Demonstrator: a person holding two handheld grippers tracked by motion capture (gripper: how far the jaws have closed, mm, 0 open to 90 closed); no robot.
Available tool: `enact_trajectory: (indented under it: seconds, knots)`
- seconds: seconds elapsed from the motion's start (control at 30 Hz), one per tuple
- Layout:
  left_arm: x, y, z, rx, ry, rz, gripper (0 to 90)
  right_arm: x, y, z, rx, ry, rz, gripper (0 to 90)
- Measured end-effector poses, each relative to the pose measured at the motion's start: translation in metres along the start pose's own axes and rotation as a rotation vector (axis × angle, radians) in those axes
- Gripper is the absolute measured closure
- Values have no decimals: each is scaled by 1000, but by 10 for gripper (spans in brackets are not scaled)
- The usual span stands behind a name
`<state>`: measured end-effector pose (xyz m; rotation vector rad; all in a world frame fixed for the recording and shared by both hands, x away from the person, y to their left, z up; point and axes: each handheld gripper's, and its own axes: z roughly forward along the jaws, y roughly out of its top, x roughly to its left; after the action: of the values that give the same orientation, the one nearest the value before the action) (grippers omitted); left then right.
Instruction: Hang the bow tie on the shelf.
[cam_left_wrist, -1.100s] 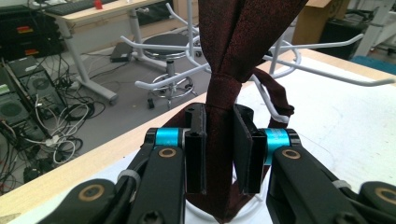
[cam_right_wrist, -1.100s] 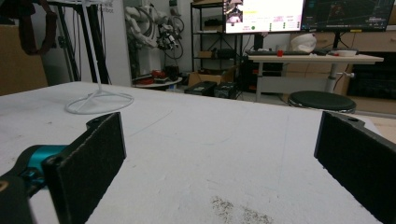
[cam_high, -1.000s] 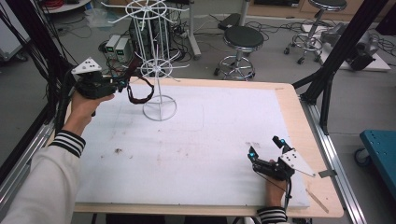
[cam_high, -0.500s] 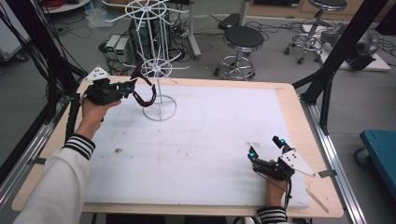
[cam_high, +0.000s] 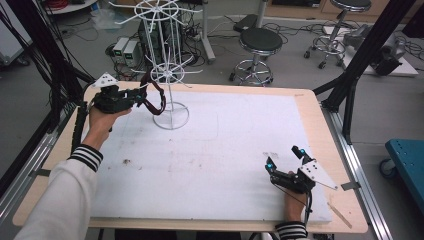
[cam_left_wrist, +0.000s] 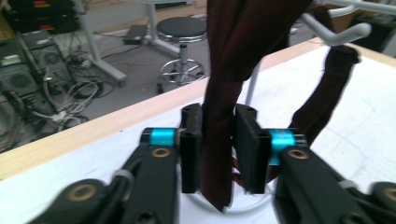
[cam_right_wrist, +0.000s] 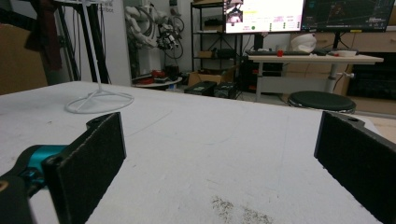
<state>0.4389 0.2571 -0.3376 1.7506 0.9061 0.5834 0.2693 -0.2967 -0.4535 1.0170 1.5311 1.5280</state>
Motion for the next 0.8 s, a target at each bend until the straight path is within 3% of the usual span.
enact_trajectory:
  seconds: [0.07,0.13,0.2,0.4,0.5,0.53,0.63,0.7,0.8]
  knots:
    - [3,-2,1,23,-41,-16,281,0,0,0,1,1,0,14]
    - [4,-3,2,55,-7,8,58,-1,0,0,0,-1,0,14]
    - [5,-6,-2,27,5,26,17,0,0,0,2,0,4,14]
    - [4,-14,-14,-25,-21,36,17,0,0,0,1,-1,0,14]
    - [0,-21,-25,-88,-29,45,17,0,0,0,1,1,0,14]
    - [-4,-26,-32,-124,-46,49,17,0,0,0,0,0,-1,14]
    - [-8,-33,-40,-152,-54,67,17,0,0,0,0,-1,-9,14]
    - [-18,-45,-51,-195,-84,77,17,0,0,0,-4,-1,-14,13]
    - [-25,-54,-59,-216,-97,85,17,1,0,0,-1,-1,-15,14]
